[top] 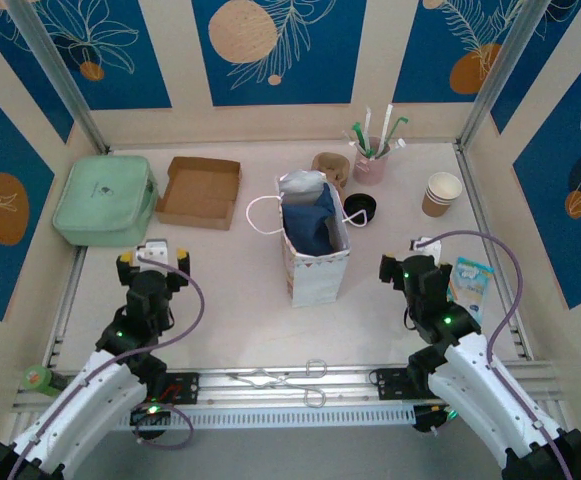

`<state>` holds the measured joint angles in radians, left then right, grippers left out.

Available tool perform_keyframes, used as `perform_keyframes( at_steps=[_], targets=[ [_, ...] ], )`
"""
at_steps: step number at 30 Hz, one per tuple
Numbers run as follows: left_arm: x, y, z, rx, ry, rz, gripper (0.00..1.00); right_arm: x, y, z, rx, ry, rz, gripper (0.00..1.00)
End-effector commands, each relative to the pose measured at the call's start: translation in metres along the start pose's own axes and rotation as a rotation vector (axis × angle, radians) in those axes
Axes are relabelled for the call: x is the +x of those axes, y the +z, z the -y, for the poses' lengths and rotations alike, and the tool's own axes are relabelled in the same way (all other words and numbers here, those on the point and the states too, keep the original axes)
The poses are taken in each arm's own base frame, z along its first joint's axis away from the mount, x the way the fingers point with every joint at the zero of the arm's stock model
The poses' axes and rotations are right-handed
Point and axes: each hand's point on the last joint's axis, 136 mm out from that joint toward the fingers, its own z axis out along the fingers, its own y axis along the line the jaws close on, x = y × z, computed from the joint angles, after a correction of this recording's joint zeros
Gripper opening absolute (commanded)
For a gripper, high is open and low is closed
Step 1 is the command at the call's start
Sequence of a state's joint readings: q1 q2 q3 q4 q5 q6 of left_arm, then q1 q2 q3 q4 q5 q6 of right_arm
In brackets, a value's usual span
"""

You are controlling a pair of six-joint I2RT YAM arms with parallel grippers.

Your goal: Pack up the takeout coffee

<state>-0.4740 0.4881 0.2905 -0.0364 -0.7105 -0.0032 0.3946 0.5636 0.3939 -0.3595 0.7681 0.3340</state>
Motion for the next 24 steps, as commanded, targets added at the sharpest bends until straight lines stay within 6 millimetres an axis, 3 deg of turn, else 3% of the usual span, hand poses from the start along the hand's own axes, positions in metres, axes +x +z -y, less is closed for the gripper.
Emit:
perform_keyframes(
  at_steps=[1, 17, 24],
  targets=[
    [0.001, 0.000, -0.004, -0.039, 0.017, 0.017, 1.00, -0.001, -0.001, 0.006, 0.039, 0.033, 0.036, 0.99],
    [0.039, -0.001, 0.006, -0.024, 0.056, -0.039, 1.00, 0.026, 0.006, 0.015, 0.097, 0.034, 0.017, 0.99],
    [0.044, -0.001, 0.005, -0.037, 0.075, -0.044, 1.00, 0.028, 0.009, 0.014, 0.094, 0.034, 0.037, 0.99]
  ],
)
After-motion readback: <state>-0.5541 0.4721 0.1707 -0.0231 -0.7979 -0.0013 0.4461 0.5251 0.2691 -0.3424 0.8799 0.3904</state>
